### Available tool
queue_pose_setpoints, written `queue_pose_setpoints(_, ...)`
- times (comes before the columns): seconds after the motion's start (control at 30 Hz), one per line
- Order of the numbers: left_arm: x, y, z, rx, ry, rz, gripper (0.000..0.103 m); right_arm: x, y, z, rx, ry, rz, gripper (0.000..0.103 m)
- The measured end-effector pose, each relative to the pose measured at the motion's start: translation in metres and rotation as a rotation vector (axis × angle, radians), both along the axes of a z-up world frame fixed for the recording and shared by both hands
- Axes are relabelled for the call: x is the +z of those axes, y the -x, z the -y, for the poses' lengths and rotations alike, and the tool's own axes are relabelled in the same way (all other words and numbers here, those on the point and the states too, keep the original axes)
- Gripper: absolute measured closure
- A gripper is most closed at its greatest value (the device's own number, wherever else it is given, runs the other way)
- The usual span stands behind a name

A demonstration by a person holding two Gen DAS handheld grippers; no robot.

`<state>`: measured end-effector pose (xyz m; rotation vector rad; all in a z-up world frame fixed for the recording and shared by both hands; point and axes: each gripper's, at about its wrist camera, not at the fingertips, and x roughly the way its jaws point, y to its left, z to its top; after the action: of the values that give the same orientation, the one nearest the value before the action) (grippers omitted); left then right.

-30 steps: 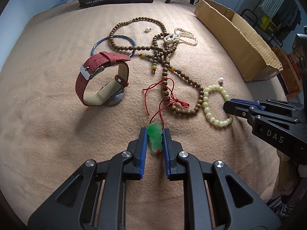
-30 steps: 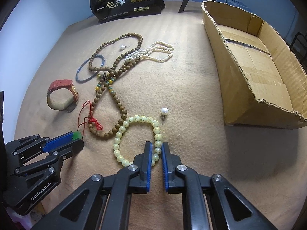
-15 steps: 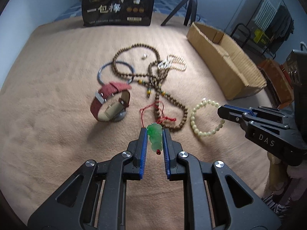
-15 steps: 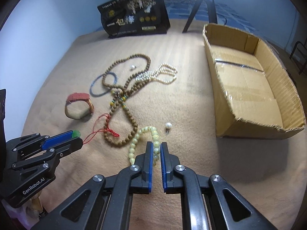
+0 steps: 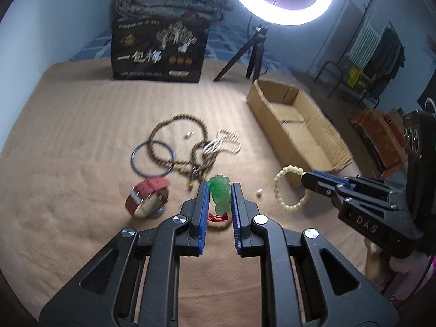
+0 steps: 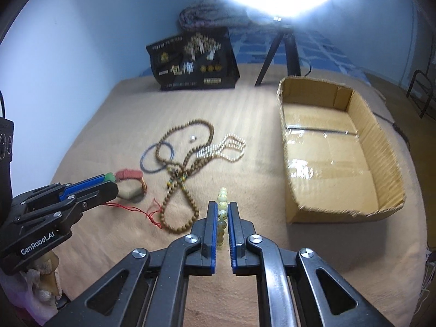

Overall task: Organize jewelry
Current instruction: 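Carry the pendant in the left tool while the right tool carries the bracelet into the cardboard box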

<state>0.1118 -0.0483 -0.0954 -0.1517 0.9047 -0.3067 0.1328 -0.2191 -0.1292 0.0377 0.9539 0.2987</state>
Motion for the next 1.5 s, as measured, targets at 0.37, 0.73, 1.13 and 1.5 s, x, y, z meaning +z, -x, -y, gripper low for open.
queue_pose_setpoints(0.37,0.026,-0.021,0.032,-0.051,0.044,0.046,0.089,0.034,-0.014,0.041,-0.082,-0.013,0.081,0.098)
queue_pose_setpoints(0.73,0.043,-0.059,0.077,-0.101,0.092,0.072,0.089,0.043,-0.04,0.087,-0.172,0.006,0.099,0.098)
queue_pose_setpoints(1.13,0.073,-0.097,0.139,-0.211,0.088,0.138,0.089,0.035,-0.063,0.122,-0.243,0.02,0.083,0.098)
queue_pose_setpoints(1.5,0.046,-0.136,0.186,-0.249,0.053,0.108,0.089,0.015,-0.079,0.147,-0.292,0.031,0.033,0.098)
